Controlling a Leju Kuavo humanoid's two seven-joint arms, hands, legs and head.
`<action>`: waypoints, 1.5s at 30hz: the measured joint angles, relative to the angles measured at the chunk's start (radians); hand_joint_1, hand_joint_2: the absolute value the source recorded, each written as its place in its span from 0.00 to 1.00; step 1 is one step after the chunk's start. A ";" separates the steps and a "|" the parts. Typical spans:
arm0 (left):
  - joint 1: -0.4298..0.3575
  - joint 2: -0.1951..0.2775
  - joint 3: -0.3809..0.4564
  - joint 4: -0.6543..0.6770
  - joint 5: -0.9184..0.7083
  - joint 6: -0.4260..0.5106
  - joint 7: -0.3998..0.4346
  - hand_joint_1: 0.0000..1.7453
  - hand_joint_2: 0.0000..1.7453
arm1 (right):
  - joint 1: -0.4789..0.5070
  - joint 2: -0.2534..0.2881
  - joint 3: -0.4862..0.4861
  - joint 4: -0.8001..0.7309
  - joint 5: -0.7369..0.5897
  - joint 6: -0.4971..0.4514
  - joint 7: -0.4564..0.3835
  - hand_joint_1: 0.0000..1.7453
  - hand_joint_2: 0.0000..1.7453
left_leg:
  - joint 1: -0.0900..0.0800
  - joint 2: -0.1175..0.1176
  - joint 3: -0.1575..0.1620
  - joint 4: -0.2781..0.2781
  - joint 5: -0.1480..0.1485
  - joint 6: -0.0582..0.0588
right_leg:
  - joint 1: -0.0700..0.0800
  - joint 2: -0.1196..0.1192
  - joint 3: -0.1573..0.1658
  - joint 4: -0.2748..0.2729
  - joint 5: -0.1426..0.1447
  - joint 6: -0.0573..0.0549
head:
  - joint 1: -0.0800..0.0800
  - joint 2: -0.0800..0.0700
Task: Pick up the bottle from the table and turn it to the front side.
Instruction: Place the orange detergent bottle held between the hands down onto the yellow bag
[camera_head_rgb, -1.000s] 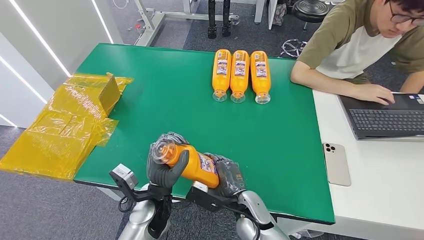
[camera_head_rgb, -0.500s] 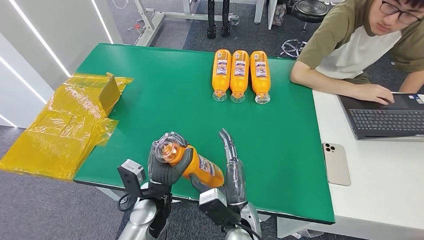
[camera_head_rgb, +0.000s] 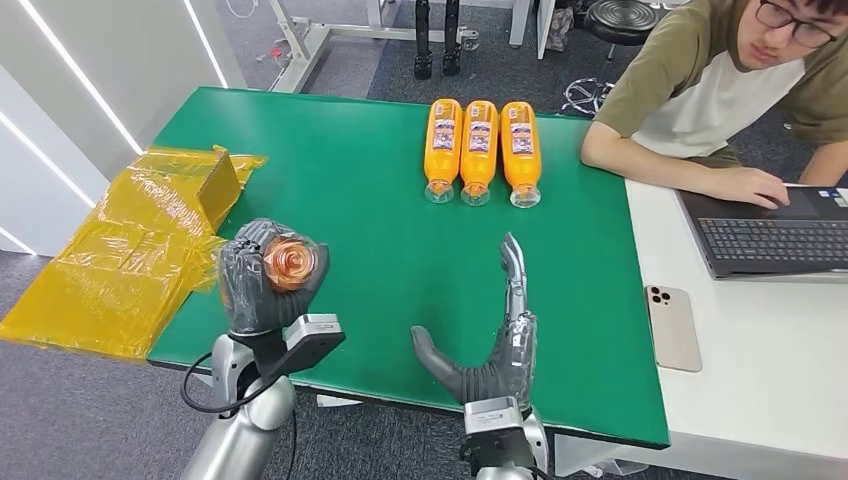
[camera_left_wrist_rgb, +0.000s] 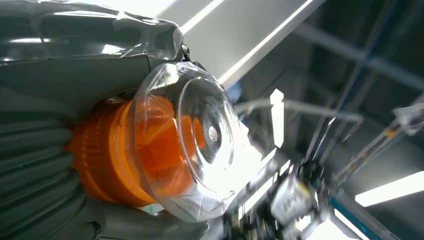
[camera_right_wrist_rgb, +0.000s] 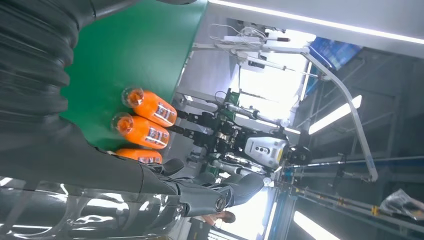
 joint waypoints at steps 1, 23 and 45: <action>-0.015 0.017 0.016 -0.002 -0.081 0.010 0.023 1.00 1.00 | 0.003 0.000 -0.002 -0.011 -0.004 0.000 0.000 0.00 1.00 | 0.000 0.000 0.000 0.000 0.000 0.000 | 0.000 0.000 0.000 0.000 0.000 0.000 | 0.000 0.000; -0.476 0.307 0.002 0.724 -0.289 -0.216 0.233 1.00 1.00 | 0.025 -0.012 0.009 -0.247 -0.157 0.000 -0.001 0.00 1.00 | 0.000 0.003 -0.001 0.000 0.003 -0.003 | 0.000 0.004 -0.002 0.001 0.003 -0.003 | 0.000 0.000; -0.542 0.350 -0.170 1.004 -0.478 -0.591 0.135 1.00 1.00 | -0.035 0.016 0.013 -0.262 -0.201 0.000 0.000 0.00 1.00 | 0.000 0.002 -0.001 0.000 0.003 -0.003 | 0.000 0.003 -0.002 0.001 0.003 -0.003 | 0.000 0.000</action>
